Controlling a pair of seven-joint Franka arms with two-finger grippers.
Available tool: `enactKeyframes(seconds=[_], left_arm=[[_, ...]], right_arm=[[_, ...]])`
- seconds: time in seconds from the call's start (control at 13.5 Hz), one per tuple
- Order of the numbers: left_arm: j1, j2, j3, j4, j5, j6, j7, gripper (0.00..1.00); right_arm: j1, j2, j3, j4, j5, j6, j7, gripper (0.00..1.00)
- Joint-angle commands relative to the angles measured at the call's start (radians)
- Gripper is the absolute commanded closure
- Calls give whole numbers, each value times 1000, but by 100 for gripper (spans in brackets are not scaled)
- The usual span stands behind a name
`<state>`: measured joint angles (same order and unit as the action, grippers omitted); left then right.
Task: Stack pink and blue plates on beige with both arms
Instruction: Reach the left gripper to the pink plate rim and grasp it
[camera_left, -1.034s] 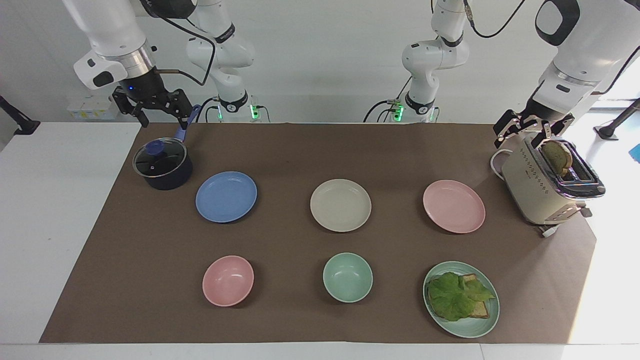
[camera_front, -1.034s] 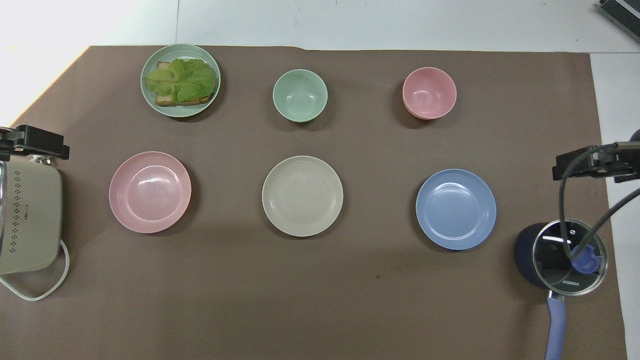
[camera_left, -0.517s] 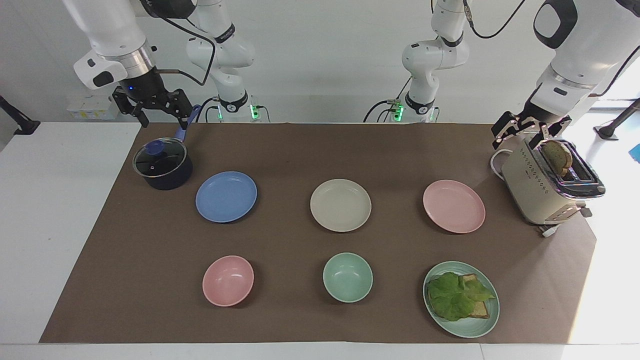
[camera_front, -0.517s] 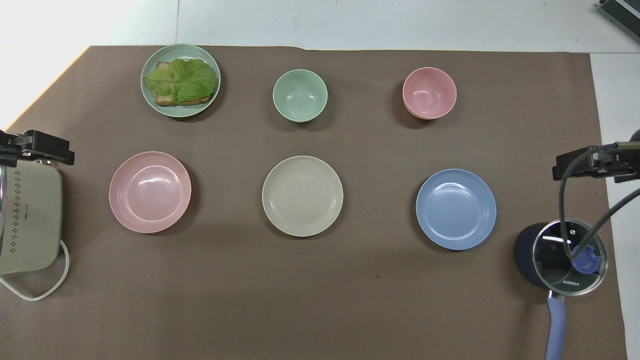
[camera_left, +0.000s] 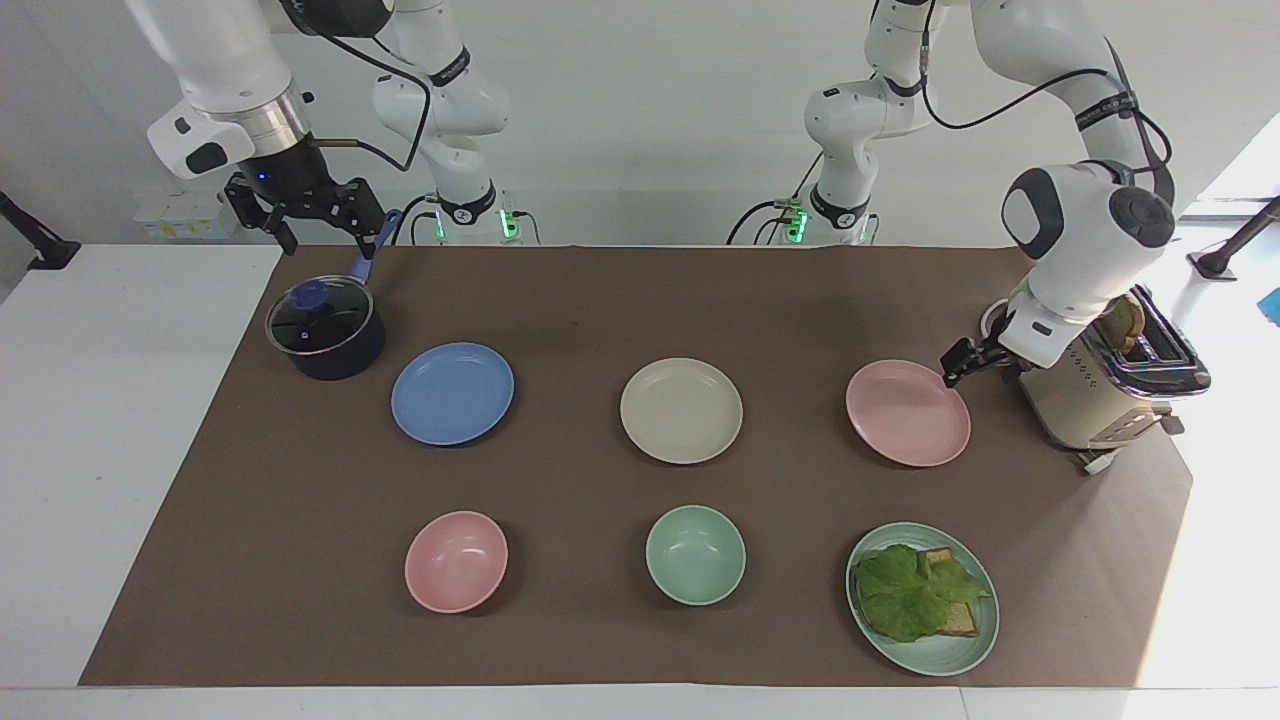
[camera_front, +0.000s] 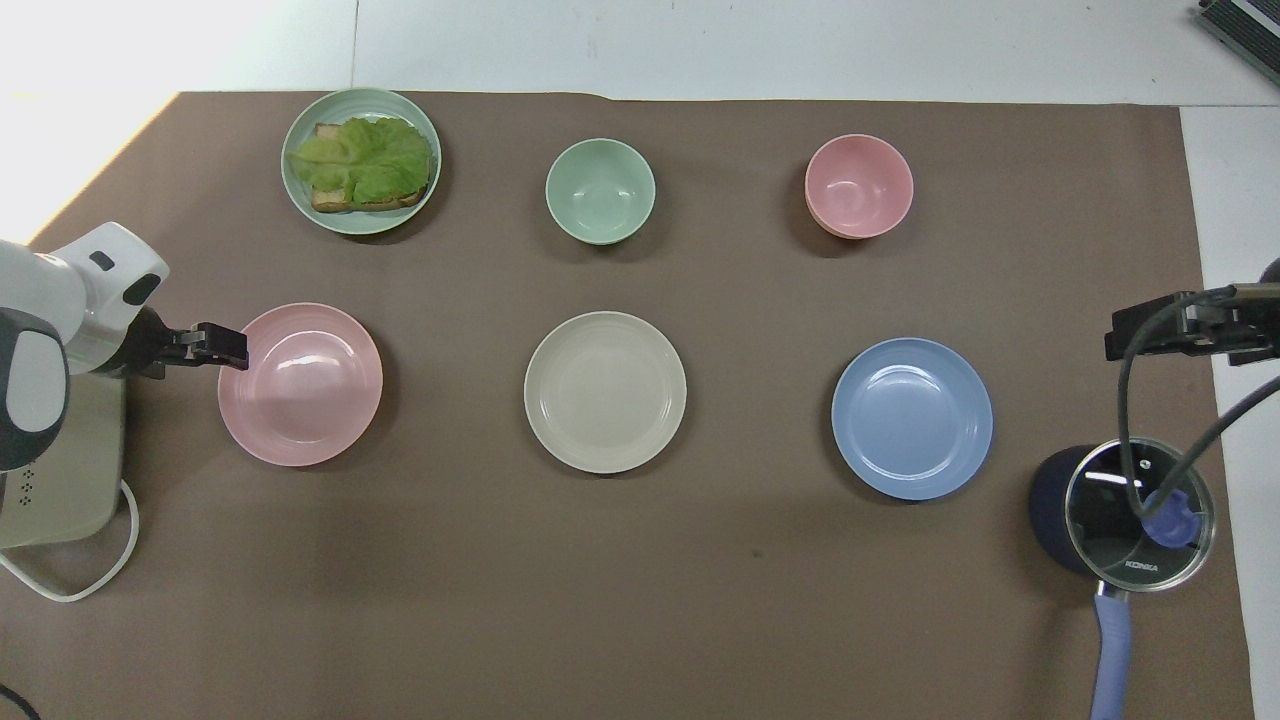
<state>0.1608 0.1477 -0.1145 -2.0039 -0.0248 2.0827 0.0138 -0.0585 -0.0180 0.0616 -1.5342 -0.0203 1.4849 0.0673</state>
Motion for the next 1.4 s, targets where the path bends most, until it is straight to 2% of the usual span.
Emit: enactKeyframes(seconds=[0.0,0.3,0.52,0.59,0.74,0.81,0.96,1.33], left_arm=[[17,42,-7,-15,9,43,-20,0],[39,36,-10,-99,-16,59,-181,0],[42,26,-8,-122,-21,43,-193,0],[51,23,-7,-121,-21,24,-192,23],[54,23,-8,-118,-20,17,-190,95],[51,26,-8,-110,-20,10,-195,100],[40,36,-10,-79,-21,-25,-193,100],[22,32,-20,152,-139,-359,-222,100]], right_arm=[[-6,-22,1,-23,22,3,6,0],[-7,-22,0,-23,22,3,14,0],[-7,-22,0,-23,20,3,16,0],[-7,-22,0,-23,20,3,16,0],[-12,-22,0,-23,20,3,16,0],[-14,-22,0,-23,20,5,16,0],[-14,-22,0,-23,20,8,16,0],[-14,-22,0,-24,20,17,16,0]])
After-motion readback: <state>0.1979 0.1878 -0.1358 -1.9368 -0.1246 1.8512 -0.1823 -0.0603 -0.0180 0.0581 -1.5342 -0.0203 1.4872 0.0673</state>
